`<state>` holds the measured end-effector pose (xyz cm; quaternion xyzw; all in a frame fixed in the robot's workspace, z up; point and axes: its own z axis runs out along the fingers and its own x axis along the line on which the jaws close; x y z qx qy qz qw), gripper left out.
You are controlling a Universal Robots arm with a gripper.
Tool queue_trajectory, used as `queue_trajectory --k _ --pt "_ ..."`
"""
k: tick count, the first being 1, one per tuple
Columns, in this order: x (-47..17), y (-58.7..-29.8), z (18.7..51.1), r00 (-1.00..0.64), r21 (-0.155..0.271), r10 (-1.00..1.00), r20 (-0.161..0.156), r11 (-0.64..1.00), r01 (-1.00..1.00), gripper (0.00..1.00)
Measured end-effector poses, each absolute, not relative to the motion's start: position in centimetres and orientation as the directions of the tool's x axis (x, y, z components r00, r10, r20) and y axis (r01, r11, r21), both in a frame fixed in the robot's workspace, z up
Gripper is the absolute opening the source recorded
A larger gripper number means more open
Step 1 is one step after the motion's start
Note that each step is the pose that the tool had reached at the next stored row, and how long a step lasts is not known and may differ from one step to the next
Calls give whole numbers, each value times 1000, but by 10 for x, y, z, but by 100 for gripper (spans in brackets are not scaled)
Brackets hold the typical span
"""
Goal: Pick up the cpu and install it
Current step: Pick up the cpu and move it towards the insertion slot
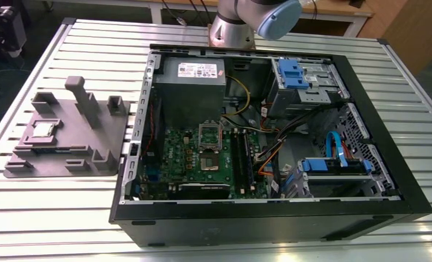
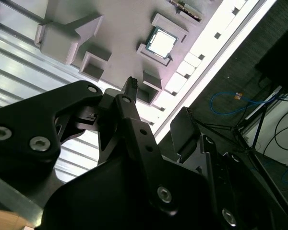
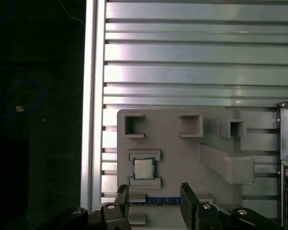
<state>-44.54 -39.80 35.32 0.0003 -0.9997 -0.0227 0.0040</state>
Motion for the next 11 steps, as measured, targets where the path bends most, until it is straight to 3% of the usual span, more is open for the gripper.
queue_trajectory --k 11 --pt "-445 -398 349 -1000 46 -1 8 999 -1 55"
